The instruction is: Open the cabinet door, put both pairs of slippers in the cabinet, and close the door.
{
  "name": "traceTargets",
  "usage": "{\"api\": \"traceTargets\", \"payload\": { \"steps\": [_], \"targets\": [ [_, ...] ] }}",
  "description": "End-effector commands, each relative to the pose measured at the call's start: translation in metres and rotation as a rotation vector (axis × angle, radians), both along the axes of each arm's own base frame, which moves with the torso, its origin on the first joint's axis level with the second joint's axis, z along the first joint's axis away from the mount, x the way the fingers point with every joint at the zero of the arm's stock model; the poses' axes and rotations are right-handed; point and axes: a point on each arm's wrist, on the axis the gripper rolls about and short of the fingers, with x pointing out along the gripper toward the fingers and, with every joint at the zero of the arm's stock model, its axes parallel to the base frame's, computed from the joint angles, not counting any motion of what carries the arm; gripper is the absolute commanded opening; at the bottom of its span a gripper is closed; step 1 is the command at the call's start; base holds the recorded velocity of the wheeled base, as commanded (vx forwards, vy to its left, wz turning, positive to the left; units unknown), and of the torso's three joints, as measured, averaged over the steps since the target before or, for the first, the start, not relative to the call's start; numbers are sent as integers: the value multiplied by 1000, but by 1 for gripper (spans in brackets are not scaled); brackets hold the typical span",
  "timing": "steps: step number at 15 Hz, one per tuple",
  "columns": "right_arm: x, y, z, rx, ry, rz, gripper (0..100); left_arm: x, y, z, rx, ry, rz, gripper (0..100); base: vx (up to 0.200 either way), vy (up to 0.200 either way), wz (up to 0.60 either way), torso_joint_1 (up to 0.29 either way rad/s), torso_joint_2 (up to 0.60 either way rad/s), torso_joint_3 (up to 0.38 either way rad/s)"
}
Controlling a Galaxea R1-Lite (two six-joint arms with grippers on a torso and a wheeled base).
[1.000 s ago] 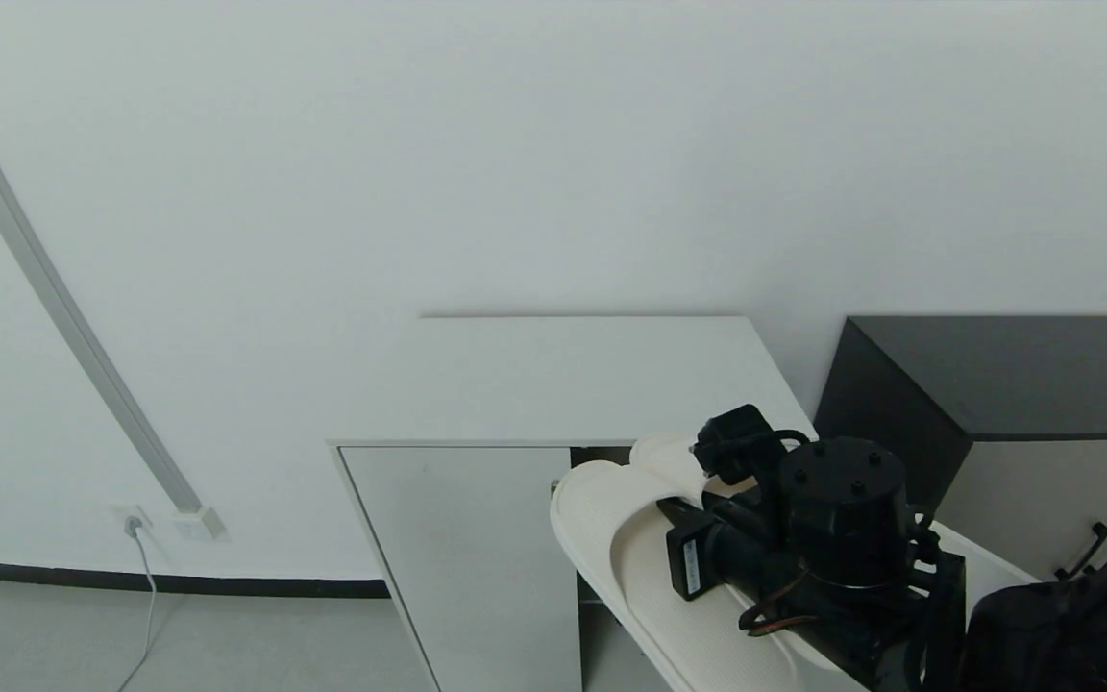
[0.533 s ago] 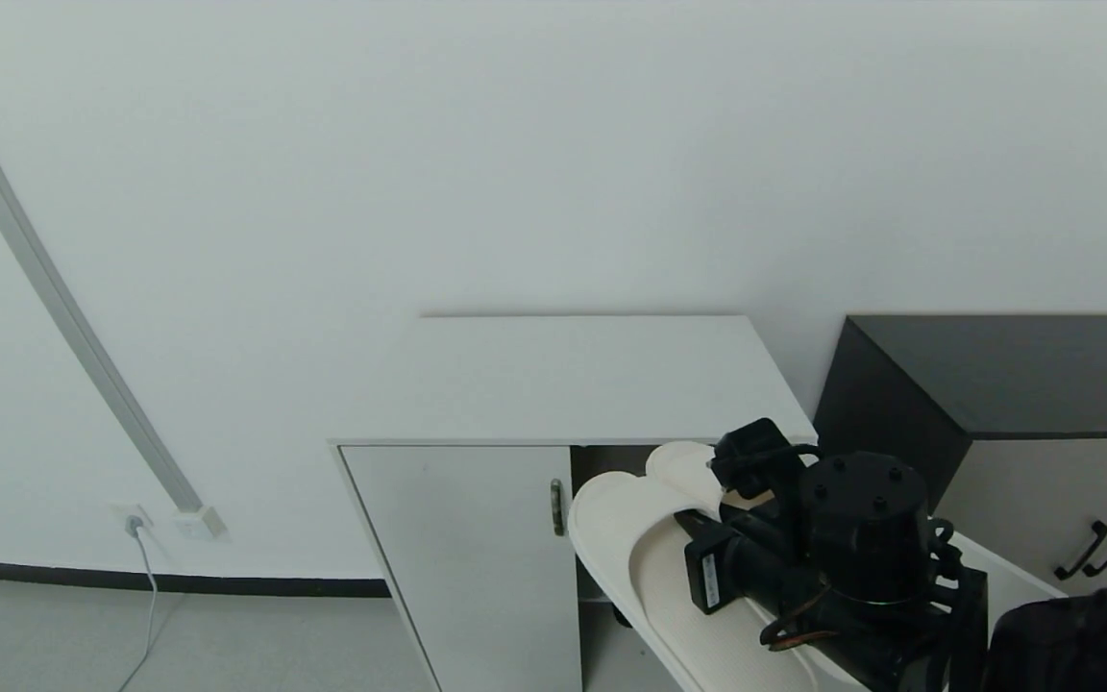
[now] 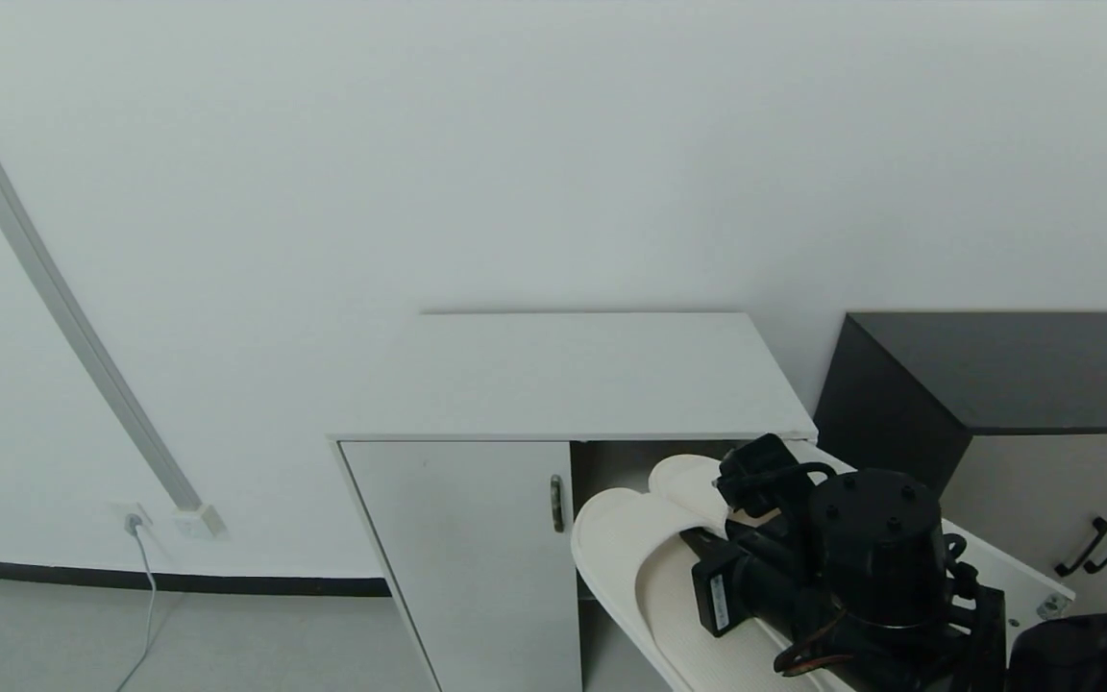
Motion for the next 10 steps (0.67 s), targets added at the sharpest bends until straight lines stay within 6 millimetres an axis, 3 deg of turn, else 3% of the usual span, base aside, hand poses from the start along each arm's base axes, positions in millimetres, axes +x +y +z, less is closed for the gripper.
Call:
{"api": "traceTargets", "payload": {
  "steps": [1,10],
  "targets": [
    [-1,0,1,1,-1,1,0,0,0,0,0,1,1,0,0,0,0,-154,354,193],
    [0,1,-3,-8,7,4,0,0,0,0,0,1,1,0,0,0,0,-213,517,297]
  ]
}}
